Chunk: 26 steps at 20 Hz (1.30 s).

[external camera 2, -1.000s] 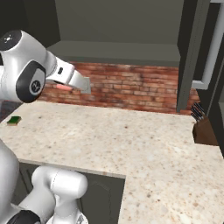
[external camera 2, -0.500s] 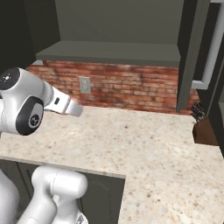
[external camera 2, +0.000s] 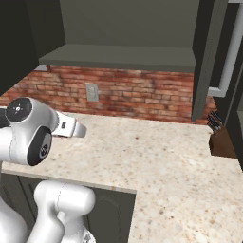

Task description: Locate and retrieve the sponge and bar soap from the cabinet. Place them next to the sink.

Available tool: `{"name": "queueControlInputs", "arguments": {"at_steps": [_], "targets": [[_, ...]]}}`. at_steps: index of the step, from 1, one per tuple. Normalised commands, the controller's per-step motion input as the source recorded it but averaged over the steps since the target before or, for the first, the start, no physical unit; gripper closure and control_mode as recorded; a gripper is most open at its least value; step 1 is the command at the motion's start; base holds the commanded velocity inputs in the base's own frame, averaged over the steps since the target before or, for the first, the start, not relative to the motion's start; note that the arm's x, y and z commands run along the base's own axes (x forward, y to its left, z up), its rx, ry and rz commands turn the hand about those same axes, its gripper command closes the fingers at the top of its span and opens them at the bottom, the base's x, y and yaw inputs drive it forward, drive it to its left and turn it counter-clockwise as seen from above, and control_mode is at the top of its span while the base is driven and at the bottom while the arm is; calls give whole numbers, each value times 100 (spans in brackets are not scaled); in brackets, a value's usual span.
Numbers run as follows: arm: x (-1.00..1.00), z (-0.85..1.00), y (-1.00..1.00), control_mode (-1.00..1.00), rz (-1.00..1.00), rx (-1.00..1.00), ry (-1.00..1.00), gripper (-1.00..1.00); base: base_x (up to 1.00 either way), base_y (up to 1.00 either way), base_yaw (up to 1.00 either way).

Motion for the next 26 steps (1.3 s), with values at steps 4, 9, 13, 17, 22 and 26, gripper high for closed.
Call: {"name": "queueControlInputs", "arguments": {"at_steps": [4,9,13,17,22,26], "targets": [[-16,-33,50,-100,23,-2,0,100,0,0,0],[-19,-36,55,-100,22,-2,1,100,0,0,0],[-20,-38,57,-100,23,-2,0,100,0,0,0],[-19,-32,64,-100,23,-4,0,100,0,0,0],[-2,-24,76,-100,14,-7,-2,100,0,0,0],[0,-20,72,-100,1,-6,-5,100,0,0,0]]}}
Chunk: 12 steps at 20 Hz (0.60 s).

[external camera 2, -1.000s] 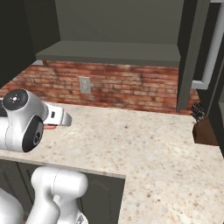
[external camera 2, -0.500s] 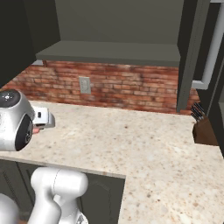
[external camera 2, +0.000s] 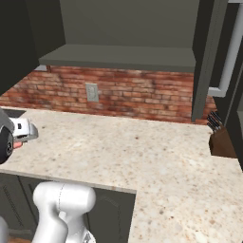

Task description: Locate and retrieve the sponge and bar soap from the cabinet. Place them next to the sink.

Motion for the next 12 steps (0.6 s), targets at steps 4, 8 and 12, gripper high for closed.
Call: {"name": "queueControlInputs", "arguments": {"at_steps": [4,8,12], "targets": [[1,-27,65,-100,-2,-3,-1,100,0,0,0],[0,-24,63,-100,-3,-1,-1,100,0,0,0],[13,-19,59,-100,-3,0,0,100,0,0,0]]}}
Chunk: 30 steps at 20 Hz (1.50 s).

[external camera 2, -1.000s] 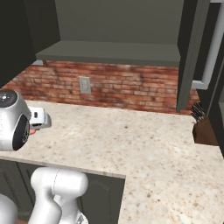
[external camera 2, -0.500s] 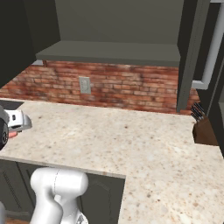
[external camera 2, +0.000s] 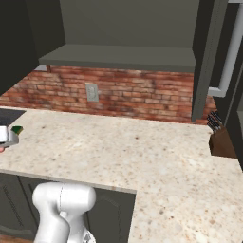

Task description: Locate and retrieve the sponge and bar soap from the cabinet. Place them next to the sink.

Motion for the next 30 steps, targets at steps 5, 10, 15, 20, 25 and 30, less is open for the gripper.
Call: {"name": "queueControlInputs", "arguments": {"at_steps": [5,10,15,20,25,30], "targets": [[29,-15,60,-100,-1,0,3,100,0,0,0],[31,-23,56,-100,0,0,6,100,0,0,0],[37,-28,51,-100,0,0,8,100,0,0,0],[46,-28,45,-100,0,0,7,100,0,0,0],[40,-34,37,-100,0,-1,1,100,0,0,0],[34,-39,27,-100,0,-3,-2,100,0,0,0]]}}
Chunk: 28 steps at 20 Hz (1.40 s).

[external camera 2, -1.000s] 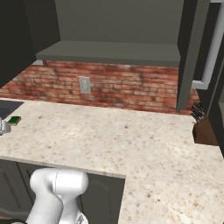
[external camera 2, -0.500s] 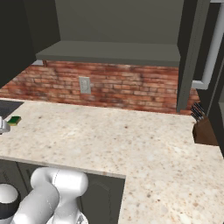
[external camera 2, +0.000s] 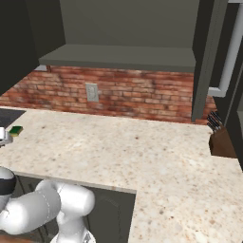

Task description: Locate and retrieve the sponge and bar soap from the cabinet. Place them next to the sink.

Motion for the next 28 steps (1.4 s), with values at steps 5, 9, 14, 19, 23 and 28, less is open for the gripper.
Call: {"name": "queueControlInputs", "arguments": {"at_steps": [5,9,14,19,23,28], "targets": [[34,-32,20,-100,0,-1,0,100,0,0,0],[32,-28,23,-100,0,-1,0,100,0,0,0],[38,-20,32,-100,0,-2,1,100,0,0,0],[39,-11,33,-100,0,-6,1,100,0,0,0],[10,-20,6,-100,0,-5,3,100,0,0,0],[1,-55,6,-100,0,-2,4,100,0,0,0]]}}
